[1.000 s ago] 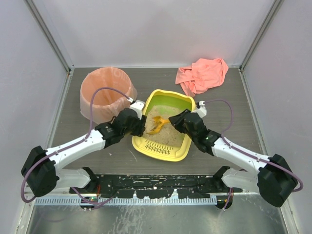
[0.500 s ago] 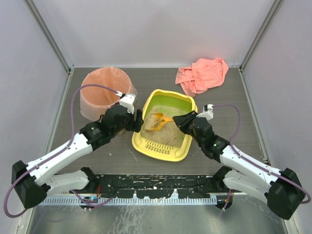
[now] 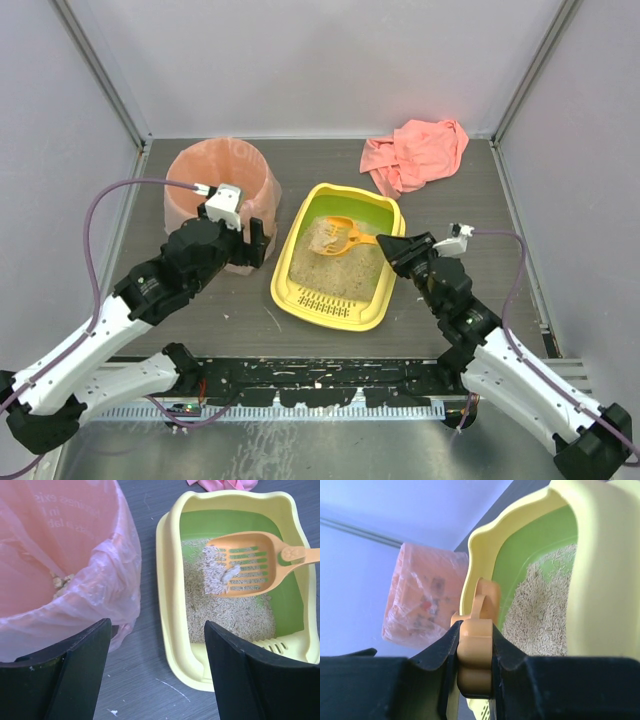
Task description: Clean the litter box
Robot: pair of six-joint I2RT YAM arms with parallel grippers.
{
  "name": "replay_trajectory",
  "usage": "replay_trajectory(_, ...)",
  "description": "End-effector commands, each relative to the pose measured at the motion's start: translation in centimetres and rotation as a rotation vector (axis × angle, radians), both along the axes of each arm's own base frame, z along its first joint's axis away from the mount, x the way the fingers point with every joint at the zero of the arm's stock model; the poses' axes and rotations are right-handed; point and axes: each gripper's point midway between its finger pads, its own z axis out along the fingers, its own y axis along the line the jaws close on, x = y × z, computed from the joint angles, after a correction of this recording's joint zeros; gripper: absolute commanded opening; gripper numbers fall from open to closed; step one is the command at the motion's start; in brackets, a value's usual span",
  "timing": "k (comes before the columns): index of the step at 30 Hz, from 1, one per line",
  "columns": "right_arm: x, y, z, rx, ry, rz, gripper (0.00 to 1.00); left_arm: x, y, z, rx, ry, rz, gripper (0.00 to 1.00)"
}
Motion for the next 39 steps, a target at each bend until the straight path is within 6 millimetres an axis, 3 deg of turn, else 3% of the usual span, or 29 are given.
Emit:
replay_trajectory(1,0.0,-1.1,0.8,0.037,-0.042,0.043,0.00,-0.1,1.8,2.1,0.022,-0.054,0.044,0.76)
replay_trajectory(14,1.2,-4.6,1.6,0.242,-0.126,0.215,0.01,-0.6,2.9,1.9,0.034,-0.051,0.067,0.77)
replay_trajectory(18,0.5,-3.9,2.1,0.268,-0.147,0.284,0.01,-0.5,3.2,2.0,0.039,-0.061,0.082,0.76)
replay_trajectory(22,1.2,-5.9,1.3,0.269,-0.123,0.192,0.01,-0.4,3.3,2.2,0.042,-0.066,0.088,0.76)
replay_trajectory(25,0.7,-4.1,2.0,0.269,-0.146,0.278,0.01,-0.3,3.5,2.2,0.043,-0.072,0.095,0.76)
replay_trajectory(29,1.5,-6.4,0.6,0.289,-0.102,0.166,0.01,-0.3,3.8,2.4,0.056,-0.073,0.106,0.76)
replay_trajectory(32,1.0,-4.2,1.7,0.252,-0.133,0.277,0.01,-0.4,4.4,2.4,0.054,-0.088,0.127,0.77)
replay_trajectory(35,1.7,-6.8,0.1,0.281,-0.080,0.145,0.01,-0.4,4.5,2.4,0.059,-0.089,0.133,0.77)
replay_trajectory(36,1.6,-6.7,0.6,0.282,-0.101,0.152,0.01,-0.4,4.6,2.5,0.056,-0.089,0.133,0.77)
replay_trajectory(39,1.2,-4.2,1.7,0.233,-0.124,0.273,0.01,-0.4,4.9,2.4,0.056,-0.096,0.147,0.78)
